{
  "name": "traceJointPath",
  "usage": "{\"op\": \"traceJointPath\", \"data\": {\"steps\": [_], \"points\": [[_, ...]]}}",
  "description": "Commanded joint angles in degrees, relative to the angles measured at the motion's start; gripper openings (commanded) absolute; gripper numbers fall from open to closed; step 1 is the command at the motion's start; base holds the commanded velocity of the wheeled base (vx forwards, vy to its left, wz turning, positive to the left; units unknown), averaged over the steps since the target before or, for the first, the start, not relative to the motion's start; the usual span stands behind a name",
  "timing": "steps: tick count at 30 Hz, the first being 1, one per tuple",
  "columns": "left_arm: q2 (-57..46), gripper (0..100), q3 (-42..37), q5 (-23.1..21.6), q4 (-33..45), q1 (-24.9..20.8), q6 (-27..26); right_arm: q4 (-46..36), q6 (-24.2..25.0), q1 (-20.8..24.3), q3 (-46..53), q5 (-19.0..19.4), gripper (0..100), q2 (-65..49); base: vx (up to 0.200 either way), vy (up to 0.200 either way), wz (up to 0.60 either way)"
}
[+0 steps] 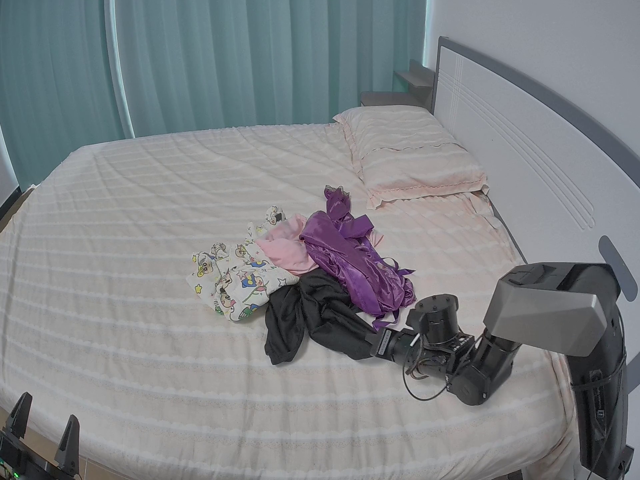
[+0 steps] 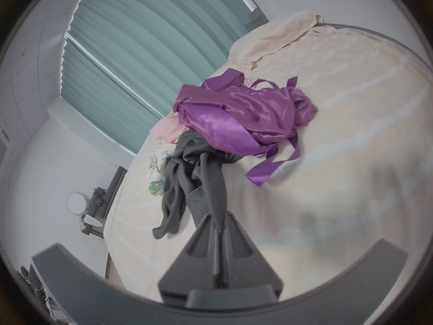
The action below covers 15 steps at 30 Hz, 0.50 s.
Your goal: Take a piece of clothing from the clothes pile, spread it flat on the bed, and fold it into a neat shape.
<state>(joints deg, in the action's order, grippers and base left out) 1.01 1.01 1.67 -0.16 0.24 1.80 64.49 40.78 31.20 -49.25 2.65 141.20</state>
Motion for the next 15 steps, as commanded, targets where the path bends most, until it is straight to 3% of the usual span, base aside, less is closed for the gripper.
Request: {"op": "traceJointPath", "data": {"steps": [1, 4, 7, 11, 15], "points": [[-1.01, 100, -0.84, -1.14, -0.98, 0.02, -0.4, 16.02, 2.64, -0.7, 23.67, 2.8, 0, -14.47, 0.0, 0.0, 0.0], [-0.13, 100, 8.13, -3.08, -7.31, -0.24, 4.0, 25.16, 4.84, -1.23, 31.58, 2.89, 0, -15.17, 0.0, 0.0, 0.0], [6.11, 100, 14.37, -5.71, -5.47, -0.42, 5.84, 25.42, 5.72, -1.93, 35.1, 2.72, 0, -16.4, 0.0, 0.0, 0.0], [12.96, 100, 14.9, -12.22, -2.92, -0.42, 5.93, 25.16, 8.97, -3.07, 37.74, 3.16, 0, -23.87, 0.0, 0.0, 0.0], [22.1, 100, 13.49, -15.03, -1.86, -0.68, 5.84, 25.34, 11.61, -2.89, 40.99, 5.0, 0, -27.12, 0.0, 0.0, 0.0]]}}
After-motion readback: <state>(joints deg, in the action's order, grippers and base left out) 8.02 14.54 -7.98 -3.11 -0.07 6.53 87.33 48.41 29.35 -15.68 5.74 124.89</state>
